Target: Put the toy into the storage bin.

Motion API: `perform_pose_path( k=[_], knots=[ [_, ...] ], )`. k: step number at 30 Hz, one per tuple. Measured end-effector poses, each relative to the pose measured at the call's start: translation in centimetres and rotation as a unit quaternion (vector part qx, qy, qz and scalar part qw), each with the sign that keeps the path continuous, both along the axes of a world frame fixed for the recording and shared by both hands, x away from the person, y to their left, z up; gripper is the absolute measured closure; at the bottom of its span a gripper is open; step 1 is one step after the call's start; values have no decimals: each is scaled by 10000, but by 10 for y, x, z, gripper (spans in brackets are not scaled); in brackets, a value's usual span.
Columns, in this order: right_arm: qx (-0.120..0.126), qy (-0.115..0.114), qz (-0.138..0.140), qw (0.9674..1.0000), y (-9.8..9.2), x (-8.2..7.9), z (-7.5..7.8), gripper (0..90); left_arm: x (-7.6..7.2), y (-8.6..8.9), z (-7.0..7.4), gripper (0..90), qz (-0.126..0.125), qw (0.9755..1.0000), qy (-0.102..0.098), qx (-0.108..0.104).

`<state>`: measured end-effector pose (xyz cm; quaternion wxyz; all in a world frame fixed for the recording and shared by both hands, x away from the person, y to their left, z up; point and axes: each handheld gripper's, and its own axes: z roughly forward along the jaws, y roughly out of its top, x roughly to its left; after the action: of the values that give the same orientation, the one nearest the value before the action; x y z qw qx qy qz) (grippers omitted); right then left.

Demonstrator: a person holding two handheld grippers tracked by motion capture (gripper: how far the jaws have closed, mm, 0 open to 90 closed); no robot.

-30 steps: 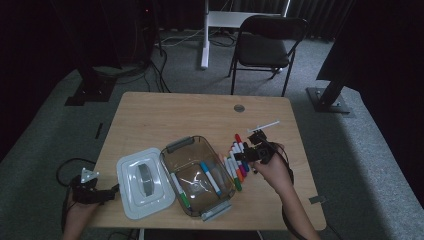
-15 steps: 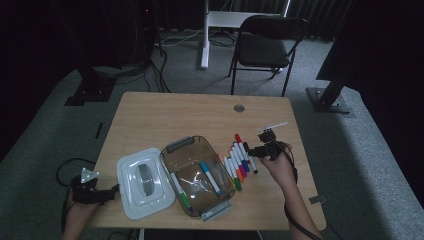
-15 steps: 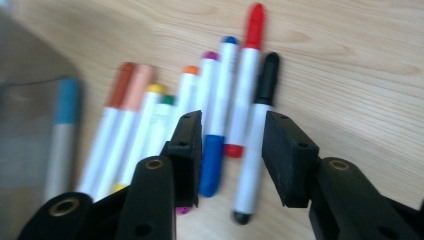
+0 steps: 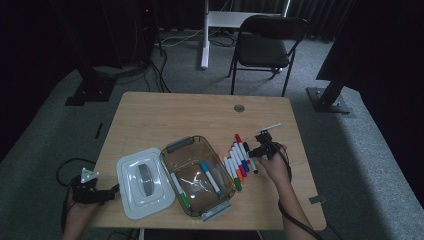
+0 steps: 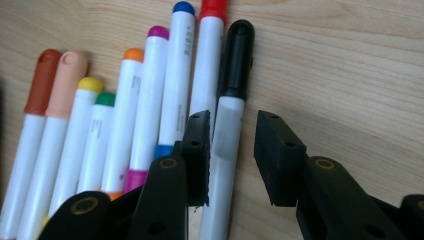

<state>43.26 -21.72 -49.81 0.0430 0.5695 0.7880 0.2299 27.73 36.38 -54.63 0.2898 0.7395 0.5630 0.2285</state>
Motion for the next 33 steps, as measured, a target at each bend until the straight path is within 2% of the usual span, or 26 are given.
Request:
perform_pose_path(
  k=[4,9,11,15,23,28,31,33],
  knots=[
    [-49,76,6,10000,2,5,-6,686,0,0,0,8,0,10000,-2,-1],
    [-116,165,-75,9998,3,7,-14,748,0,0,0,7,1,10000,-2,0],
    [-3,181,-157,9997,0,8,-14,760,0,0,0,8,-1,10000,-2,-2],
    [0,155,-296,9994,-5,5,-9,767,0,0,0,7,0,10000,-3,-2],
    [235,-101,-396,9989,-11,-11,28,767,0,0,0,8,1,10000,-1,0],
    [383,-384,-235,9983,-1,-25,56,767,0,0,0,8,3,10000,-2,-2],
    [672,-507,-111,9964,9,-34,74,767,0,0,0,8,0,10000,-2,-1],
    [749,-560,55,9956,18,-39,86,767,0,0,0,8,1,10000,-2,-2]
  ],
)
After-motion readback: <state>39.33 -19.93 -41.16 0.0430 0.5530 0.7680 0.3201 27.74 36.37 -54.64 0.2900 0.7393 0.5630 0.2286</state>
